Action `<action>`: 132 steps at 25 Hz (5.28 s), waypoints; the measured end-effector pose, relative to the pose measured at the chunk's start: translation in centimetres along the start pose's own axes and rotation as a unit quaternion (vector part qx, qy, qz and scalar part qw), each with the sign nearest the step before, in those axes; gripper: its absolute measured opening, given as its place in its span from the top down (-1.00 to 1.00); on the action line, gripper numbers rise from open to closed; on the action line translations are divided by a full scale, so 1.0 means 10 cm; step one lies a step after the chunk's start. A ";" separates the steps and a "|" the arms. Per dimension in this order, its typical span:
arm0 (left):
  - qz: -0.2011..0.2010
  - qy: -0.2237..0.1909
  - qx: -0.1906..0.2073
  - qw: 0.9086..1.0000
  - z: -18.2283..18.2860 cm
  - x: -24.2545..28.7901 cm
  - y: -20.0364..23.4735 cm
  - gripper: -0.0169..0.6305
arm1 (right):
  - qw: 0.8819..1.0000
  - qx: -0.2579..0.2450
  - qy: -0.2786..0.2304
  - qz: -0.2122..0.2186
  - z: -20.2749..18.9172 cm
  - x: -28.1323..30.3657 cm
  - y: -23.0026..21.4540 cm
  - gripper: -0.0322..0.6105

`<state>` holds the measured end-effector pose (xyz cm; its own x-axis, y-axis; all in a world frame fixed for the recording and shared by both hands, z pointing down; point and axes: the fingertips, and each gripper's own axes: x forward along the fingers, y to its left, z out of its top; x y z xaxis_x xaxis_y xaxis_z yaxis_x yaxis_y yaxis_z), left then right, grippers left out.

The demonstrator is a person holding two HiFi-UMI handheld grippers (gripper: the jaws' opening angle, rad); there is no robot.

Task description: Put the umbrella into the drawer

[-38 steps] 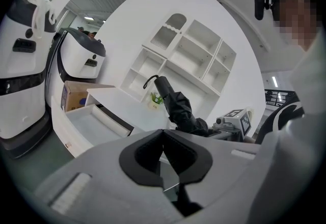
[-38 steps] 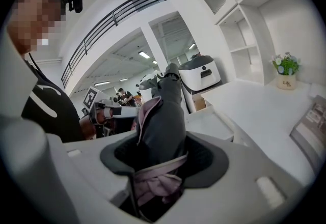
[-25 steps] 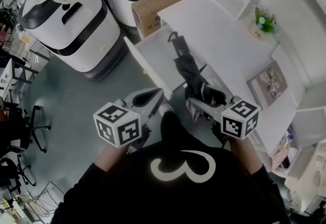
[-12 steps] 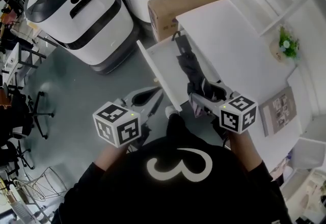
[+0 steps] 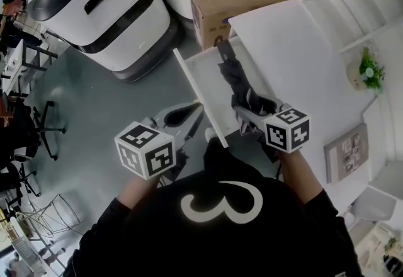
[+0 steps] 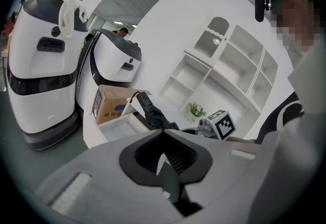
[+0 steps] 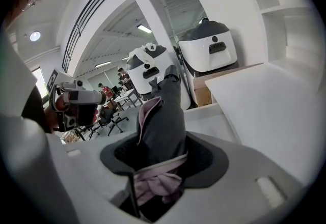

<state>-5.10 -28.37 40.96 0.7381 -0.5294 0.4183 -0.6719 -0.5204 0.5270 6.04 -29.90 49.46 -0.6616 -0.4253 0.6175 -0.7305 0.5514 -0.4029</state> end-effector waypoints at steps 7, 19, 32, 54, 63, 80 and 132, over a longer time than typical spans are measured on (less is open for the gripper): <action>0.009 0.008 -0.017 1.000 -0.01 0.14 0.18 0.92 | 0.999 0.002 0.044 -0.001 -0.17 0.41 -0.23 0.16; 0.027 0.026 -0.036 0.999 -0.06 0.23 0.49 0.92 | 0.992 0.018 0.128 -0.013 -0.67 1.07 -0.64 0.16; 0.047 0.045 -0.063 0.996 -0.21 0.28 0.81 0.92 | 0.977 0.032 0.206 -0.048 -1.08 1.52 -1.18 0.16; 0.060 0.051 -0.074 0.994 -0.26 0.26 0.95 0.92 | 0.951 0.030 0.303 -0.049 -1.47 1.81 -1.31 0.01; 0.053 0.036 -0.057 0.996 -0.17 0.16 0.82 0.92 | 0.975 0.038 0.208 -0.063 -1.02 1.51 -1.21 -0.02; -0.011 -0.001 0.016 1.000 -0.18 -0.14 -0.18 0.92 | 0.995 -0.046 -0.088 -0.015 0.15 -0.45 0.07 0.40; -0.059 -0.044 0.107 0.991 -0.18 -0.74 -1.28 0.92 | 0.972 -0.060 -0.220 0.054 0.02 -1.58 1.37 0.89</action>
<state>-1.82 -16.62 32.45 0.8108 -0.5075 0.2915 -0.5852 -0.7082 0.3948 6.47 -15.70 34.04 -0.7608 -0.6117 0.2168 -0.6455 0.6781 -0.3515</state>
